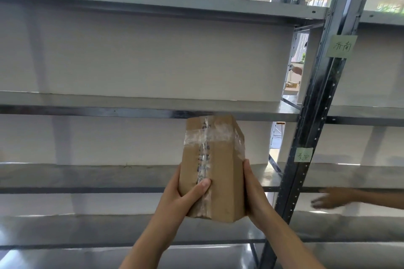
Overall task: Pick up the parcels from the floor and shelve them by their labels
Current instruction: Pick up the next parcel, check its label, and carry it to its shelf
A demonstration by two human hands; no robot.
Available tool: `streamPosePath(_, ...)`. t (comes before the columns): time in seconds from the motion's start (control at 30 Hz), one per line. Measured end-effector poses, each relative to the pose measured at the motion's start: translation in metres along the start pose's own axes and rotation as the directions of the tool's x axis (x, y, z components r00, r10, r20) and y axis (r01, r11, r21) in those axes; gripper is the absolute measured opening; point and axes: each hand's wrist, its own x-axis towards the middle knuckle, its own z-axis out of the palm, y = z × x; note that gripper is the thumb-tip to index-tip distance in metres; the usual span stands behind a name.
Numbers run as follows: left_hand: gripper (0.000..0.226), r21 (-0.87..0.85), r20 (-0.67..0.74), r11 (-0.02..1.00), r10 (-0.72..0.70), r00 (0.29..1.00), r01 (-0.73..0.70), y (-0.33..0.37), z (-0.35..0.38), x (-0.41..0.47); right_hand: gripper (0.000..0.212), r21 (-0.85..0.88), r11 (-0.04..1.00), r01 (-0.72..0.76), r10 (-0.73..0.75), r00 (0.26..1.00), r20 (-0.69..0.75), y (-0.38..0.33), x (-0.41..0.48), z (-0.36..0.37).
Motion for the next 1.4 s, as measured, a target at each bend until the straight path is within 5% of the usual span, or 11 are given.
streamPosePath(0.13,0.053,0.046,-0.094,0.998,0.045,0.995,-0.041,-0.001,0.007,0.005,0.045,0.191,0.98,-0.048,0.088,0.974,-0.208,-0.01,0.012,0.015)
streamPosePath(0.3,0.057,0.074,-0.162,0.99,0.132,0.978,-0.122,-0.003,0.009,0.007,0.033,-0.037,0.999,0.008,-0.017,0.968,-0.252,-0.014,0.013,0.023)
streamPosePath(0.53,0.073,0.175,-0.116,0.95,0.279,0.953,-0.257,-0.001,0.007,0.01,0.042,0.213,0.964,-0.162,0.194,0.971,-0.14,-0.051,0.007,0.033)
streamPosePath(0.7,0.046,0.078,-0.137,0.968,0.246,0.959,-0.237,0.007,0.003,0.014,0.056,0.277,0.926,-0.256,0.293,0.951,-0.099,-0.066,0.003,0.035)
streamPosePath(1.4,0.046,0.107,0.117,0.939,0.314,0.942,-0.326,-0.002,-0.003,0.009,0.038,0.114,0.992,-0.052,0.084,0.951,-0.297,-0.081,-0.011,-0.002)
